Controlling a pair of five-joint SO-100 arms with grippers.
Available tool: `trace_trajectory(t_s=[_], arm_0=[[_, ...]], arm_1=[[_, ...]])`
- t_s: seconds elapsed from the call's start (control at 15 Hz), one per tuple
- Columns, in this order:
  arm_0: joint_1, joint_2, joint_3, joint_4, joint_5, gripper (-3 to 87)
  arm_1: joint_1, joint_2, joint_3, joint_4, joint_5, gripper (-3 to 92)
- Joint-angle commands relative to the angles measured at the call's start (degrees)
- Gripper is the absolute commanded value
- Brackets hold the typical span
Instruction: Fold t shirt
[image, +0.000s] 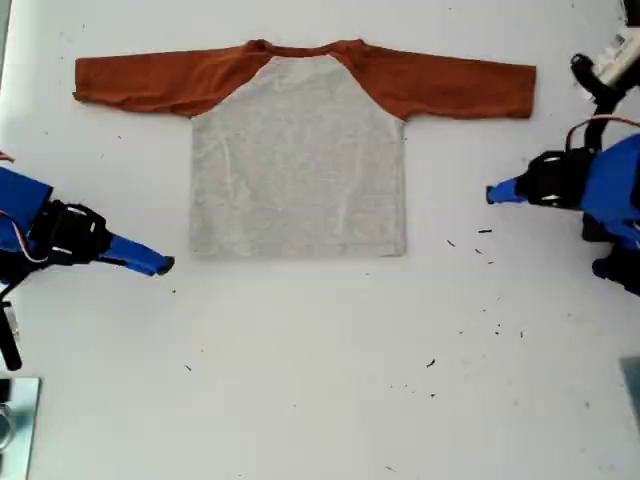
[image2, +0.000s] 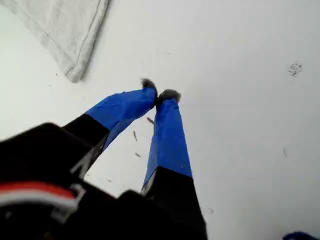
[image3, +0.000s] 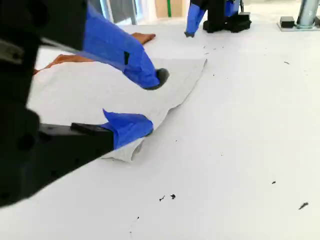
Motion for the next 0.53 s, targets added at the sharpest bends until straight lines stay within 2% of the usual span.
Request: trace_trajectory(t_s=[0.0, 0.13, 0.27, 0.33, 0.47], arm_0=[[0.0, 0.35, 0.53, 0.09, 0.53, 11.4], [0.0, 0.35, 0.53, 0.09, 0.53, 11.4], [-0.35, 0.35, 0.53, 0.09, 0.53, 11.4], [-0.62, 0.35, 0.53, 0.09, 0.53, 11.4], [-1.41, 0.35, 0.53, 0.09, 0.53, 11.5]], arm_1=[[11.51, -23.12, -22.15, 3.6, -13.27, 3.3], [26.19, -39.99, -40.17, 7.12, -29.62, 3.3], [38.23, -56.34, -59.33, 12.57, -41.84, 3.5], [41.66, -62.93, -66.88, 14.41, -45.53, 9.2], [46.14, -71.98, -78.05, 16.0, -52.47, 40.9]])
